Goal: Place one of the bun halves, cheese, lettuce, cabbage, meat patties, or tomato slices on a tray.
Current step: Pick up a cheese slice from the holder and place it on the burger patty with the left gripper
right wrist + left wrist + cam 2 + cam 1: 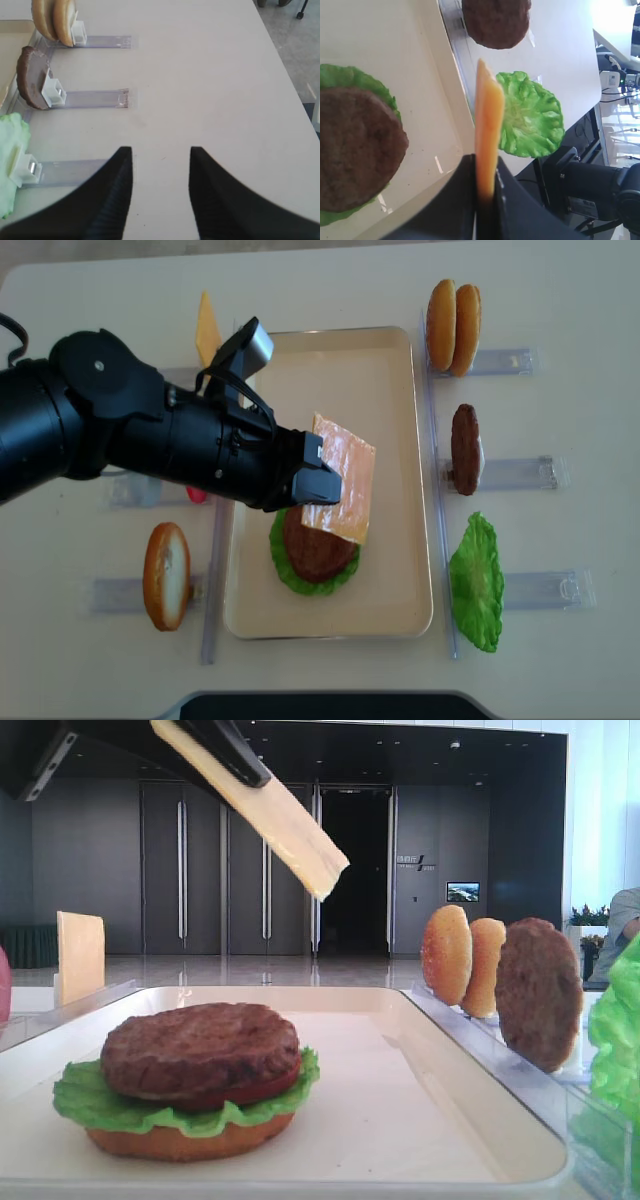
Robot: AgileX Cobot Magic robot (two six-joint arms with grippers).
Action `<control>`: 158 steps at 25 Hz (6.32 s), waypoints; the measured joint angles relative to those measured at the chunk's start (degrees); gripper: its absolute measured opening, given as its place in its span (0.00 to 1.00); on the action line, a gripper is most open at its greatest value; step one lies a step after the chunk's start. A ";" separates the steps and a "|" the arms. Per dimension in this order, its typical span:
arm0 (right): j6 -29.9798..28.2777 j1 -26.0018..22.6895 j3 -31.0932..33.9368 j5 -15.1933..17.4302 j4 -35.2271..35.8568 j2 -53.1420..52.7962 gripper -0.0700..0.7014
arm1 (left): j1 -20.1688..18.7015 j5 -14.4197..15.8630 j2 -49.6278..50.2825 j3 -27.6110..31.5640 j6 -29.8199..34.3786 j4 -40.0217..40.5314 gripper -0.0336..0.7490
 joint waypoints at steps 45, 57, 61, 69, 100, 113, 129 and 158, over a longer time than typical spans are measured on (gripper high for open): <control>0.00 0.00 0.00 0.00 0.00 0.00 0.47 | 15.83 26.15 13.13 17.62 48.96 -38.00 0.08; 0.00 0.00 0.00 0.00 0.00 0.00 0.47 | 21.49 27.32 13.13 22.27 50.07 -36.93 0.08; 0.00 0.00 0.00 0.00 0.00 0.00 0.47 | 21.49 25.54 13.13 22.27 50.38 -36.74 0.08; 0.00 0.00 0.00 0.00 0.00 0.00 0.47 | 21.49 22.79 13.25 22.27 50.94 -37.98 0.08; 0.00 0.00 0.00 0.00 0.00 0.00 0.47 | 21.49 23.67 19.38 21.97 56.23 -38.96 0.08; 0.00 0.00 0.00 0.00 0.00 0.00 0.47 | 21.49 25.20 19.38 20.65 56.46 -38.97 0.08; 0.00 0.00 0.00 0.00 0.00 0.00 0.47 | 21.49 25.37 19.38 20.65 56.62 -38.97 0.08; 0.00 0.00 0.00 0.00 0.00 0.00 0.47 | 21.49 25.64 19.38 20.65 54.58 -38.97 0.41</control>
